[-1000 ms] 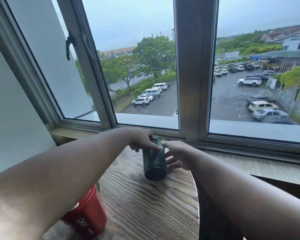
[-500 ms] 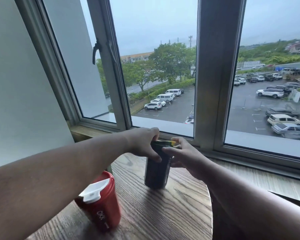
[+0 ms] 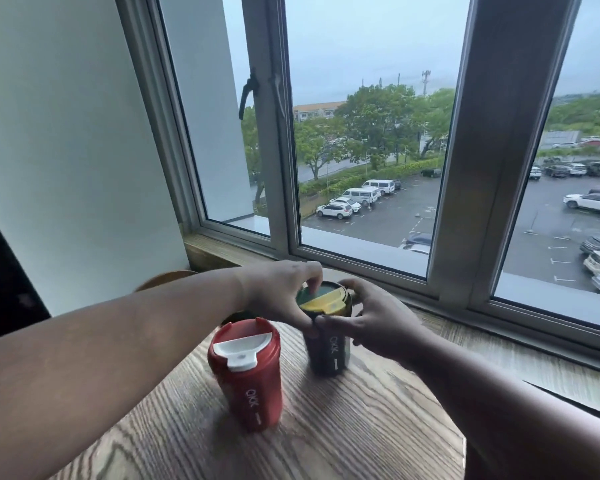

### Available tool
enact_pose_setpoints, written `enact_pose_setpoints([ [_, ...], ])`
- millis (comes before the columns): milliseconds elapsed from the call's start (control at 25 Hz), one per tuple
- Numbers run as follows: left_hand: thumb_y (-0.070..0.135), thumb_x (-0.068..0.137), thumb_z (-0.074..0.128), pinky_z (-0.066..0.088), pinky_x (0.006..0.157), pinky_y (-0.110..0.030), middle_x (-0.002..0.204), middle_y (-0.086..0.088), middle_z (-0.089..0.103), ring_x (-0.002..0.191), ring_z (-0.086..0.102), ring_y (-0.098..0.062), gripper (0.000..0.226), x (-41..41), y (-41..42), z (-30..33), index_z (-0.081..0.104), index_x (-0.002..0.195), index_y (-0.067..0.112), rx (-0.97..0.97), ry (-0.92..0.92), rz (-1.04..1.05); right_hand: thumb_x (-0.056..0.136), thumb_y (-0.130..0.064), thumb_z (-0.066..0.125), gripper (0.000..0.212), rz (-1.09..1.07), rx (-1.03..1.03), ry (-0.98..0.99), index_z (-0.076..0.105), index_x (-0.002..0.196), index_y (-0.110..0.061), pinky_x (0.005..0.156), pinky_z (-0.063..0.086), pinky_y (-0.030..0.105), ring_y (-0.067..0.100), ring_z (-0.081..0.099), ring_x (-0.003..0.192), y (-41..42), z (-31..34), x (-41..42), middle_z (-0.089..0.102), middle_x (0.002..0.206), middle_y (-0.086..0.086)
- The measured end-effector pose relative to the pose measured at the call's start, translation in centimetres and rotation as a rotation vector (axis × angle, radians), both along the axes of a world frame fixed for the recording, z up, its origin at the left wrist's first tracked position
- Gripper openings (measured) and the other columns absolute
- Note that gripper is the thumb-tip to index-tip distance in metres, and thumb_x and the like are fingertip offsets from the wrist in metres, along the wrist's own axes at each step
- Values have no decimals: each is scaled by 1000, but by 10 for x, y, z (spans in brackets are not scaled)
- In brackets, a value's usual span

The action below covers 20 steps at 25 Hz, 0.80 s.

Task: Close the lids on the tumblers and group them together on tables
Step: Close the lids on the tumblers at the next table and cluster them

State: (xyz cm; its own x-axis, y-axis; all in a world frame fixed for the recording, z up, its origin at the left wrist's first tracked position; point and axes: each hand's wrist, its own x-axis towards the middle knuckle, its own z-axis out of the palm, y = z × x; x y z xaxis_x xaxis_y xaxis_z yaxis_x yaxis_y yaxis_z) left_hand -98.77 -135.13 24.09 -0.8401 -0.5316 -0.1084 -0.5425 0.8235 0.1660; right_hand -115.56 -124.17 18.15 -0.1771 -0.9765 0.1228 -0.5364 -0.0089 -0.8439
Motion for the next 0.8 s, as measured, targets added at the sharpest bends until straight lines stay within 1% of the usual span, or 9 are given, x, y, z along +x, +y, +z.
enact_pose_setpoints([
  [80,58,62,84,53,84,-47,98,6,61,94,58,-20,62,7,0,0,43,99,30,-4,0,7,76,-36,83,71,6,-6,27,48,136,-19,48,36,2,-14,55,53,5,7,10,63,102,-5],
  [200,55,63,85,53,85,-46,102,4,62,98,59,-21,62,16,1,1,44,102,28,2,7,12,81,-25,80,68,31,-18,-31,46,137,-10,47,35,1,-23,50,49,8,10,19,60,101,2],
  [280,55,63,85,53,86,-46,104,3,63,99,60,-21,62,20,0,1,43,101,29,4,16,22,82,-19,79,63,42,-22,-73,46,134,-8,47,35,1,-20,52,48,6,10,24,58,99,4],
  [400,54,64,85,52,88,-44,107,2,63,102,59,-22,63,23,-1,-1,44,103,28,6,26,52,79,-21,81,64,44,-15,-96,47,132,-8,50,39,4,-6,58,57,2,8,30,58,97,-1],
  [440,54,65,85,51,90,-44,109,3,62,104,59,-22,62,23,-2,-1,44,104,27,10,38,57,79,-22,81,65,38,-13,-98,47,133,-10,50,40,5,-5,59,58,1,7,28,58,98,0],
  [560,53,70,84,49,96,-42,114,5,61,108,57,-18,60,27,-2,1,46,109,27,66,83,70,81,-29,80,64,39,11,-14,47,135,-20,48,39,4,-15,56,53,2,10,23,63,109,7],
  [640,53,72,82,49,98,-38,118,7,61,111,57,-13,57,36,-5,5,47,110,29,87,126,89,81,-34,79,61,60,38,15,49,133,-25,49,41,5,-8,59,59,4,11,19,64,109,6],
  [720,53,74,81,49,97,-34,117,9,62,110,58,-11,53,51,-10,9,50,110,31,55,184,117,81,-33,79,57,84,59,-20,50,129,-26,51,45,7,-1,59,67,3,12,18,64,107,4],
  [800,51,77,80,52,91,-30,112,10,61,106,58,-10,49,66,-15,12,52,112,30,4,239,174,80,-31,80,56,106,91,-53,48,125,-30,54,52,15,4,60,71,1,12,18,63,107,1],
])
